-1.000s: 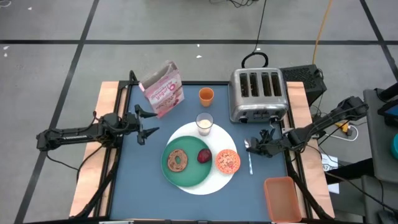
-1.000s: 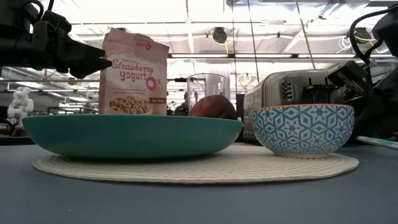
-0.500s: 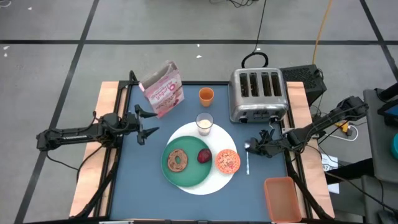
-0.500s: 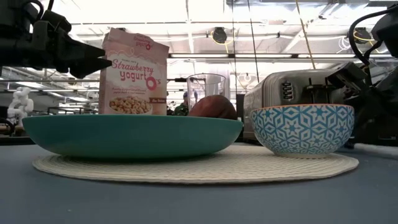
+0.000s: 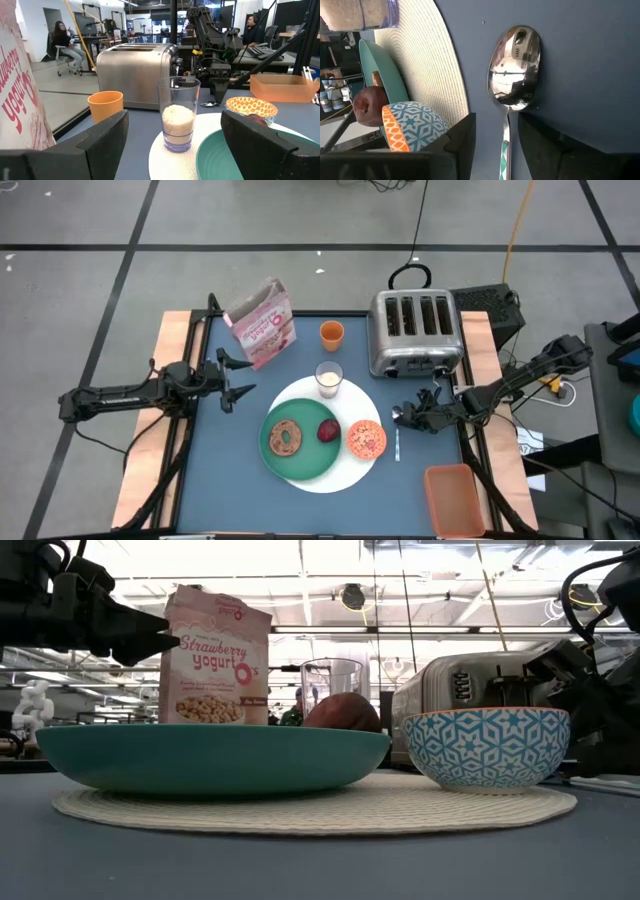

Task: Arrange a breakfast setting
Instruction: Put the spoon beside the orange bowl, then return to Home Position

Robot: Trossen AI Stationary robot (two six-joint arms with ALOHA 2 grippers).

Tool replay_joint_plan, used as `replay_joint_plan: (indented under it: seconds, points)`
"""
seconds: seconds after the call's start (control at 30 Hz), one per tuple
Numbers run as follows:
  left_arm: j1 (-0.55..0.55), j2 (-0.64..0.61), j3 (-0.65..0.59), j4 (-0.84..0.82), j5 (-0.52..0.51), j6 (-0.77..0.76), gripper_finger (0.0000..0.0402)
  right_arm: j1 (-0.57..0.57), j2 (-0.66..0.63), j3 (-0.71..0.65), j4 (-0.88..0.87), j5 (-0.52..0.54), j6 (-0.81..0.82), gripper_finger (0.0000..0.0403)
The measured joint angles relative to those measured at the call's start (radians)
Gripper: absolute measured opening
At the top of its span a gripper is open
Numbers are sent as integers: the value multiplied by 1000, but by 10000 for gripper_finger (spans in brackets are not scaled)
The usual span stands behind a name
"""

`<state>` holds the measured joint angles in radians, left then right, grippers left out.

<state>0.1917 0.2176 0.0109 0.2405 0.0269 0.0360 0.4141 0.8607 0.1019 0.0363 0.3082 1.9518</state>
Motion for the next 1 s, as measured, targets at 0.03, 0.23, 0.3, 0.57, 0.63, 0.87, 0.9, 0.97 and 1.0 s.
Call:
replay_joint_plan:
  seconds: [0.03,0.23,0.3,0.57,0.63,0.87,0.9,0.97,1.0]
  points:
    - [0,0,0,0,0,0,321,0,-4,0,-1,-6,-1,141]
    - [0,0,0,0,0,7,322,0,-64,-4,-6,-157,-46,141]
    - [0,0,0,0,0,8,322,0,-97,-4,-7,-157,-51,141]
    - [0,0,0,0,0,6,322,0,-254,-4,-3,-152,-134,141]
    - [0,0,0,0,0,6,321,0,-293,-4,-2,-151,-167,141]
    - [0,0,0,6,0,8,322,0,-432,-4,89,-147,-284,141]
    - [0,0,0,7,0,8,321,0,-447,-4,128,-138,-311,141]
    - [0,0,0,8,0,8,322,-1,-474,-4,230,-110,-390,141]
    - [0,0,0,8,0,8,321,-2,-483,-4,291,-91,-446,141]
